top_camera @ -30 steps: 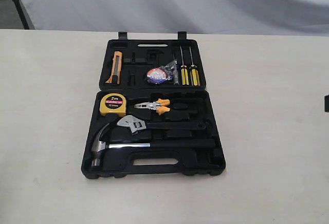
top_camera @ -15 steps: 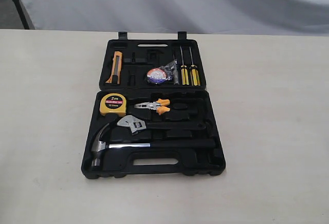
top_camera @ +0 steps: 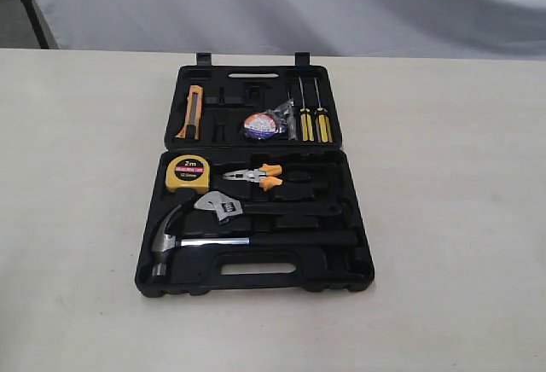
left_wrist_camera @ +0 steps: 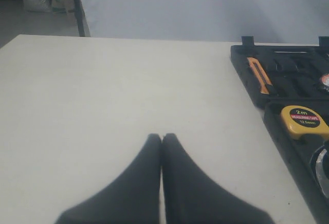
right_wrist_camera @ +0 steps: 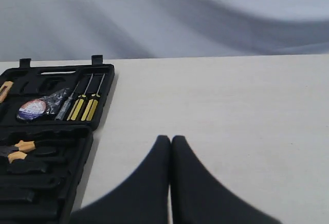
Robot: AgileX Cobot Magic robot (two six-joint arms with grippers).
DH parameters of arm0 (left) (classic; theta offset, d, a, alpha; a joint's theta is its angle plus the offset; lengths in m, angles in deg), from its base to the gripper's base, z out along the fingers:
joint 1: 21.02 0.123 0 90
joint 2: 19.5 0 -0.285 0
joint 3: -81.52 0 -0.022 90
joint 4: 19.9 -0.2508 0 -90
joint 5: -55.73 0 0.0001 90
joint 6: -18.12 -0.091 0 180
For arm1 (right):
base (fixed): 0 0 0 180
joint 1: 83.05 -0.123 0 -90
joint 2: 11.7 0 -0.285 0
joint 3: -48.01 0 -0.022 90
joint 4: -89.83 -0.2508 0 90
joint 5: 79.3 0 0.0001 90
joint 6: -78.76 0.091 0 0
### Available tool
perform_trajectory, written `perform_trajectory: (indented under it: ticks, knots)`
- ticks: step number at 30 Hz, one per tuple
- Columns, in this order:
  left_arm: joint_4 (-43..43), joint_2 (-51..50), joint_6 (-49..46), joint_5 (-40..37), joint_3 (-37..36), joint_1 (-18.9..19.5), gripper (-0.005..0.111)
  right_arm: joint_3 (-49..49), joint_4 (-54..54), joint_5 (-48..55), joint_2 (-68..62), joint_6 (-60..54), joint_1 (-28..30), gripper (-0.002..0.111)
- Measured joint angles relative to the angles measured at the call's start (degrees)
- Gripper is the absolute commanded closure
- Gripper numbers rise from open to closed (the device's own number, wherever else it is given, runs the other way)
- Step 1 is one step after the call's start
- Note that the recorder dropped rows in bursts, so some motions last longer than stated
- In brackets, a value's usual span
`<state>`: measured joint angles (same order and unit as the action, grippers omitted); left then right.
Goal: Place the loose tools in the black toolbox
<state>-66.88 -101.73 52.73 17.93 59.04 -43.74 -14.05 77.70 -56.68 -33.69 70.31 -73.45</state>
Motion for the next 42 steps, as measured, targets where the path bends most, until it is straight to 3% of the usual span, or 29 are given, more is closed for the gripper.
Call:
perform_trajectory:
  ticks: [9,18,42]
  knots:
    - [0.0,0.0,0.0,0.0,0.0,0.0,0.105,-6.8,0.7,-0.1,13.6,0.0,-0.2,0.109]
    - [0.0,0.0,0.0,0.0,0.0,0.0,0.105,-12.5,13.7,-0.8,13.9,0.0,0.0,0.109]
    - [0.0,0.0,0.0,0.0,0.0,0.0,0.105,-15.0,14.5,-3.0,13.9,0.0,0.0,0.109]
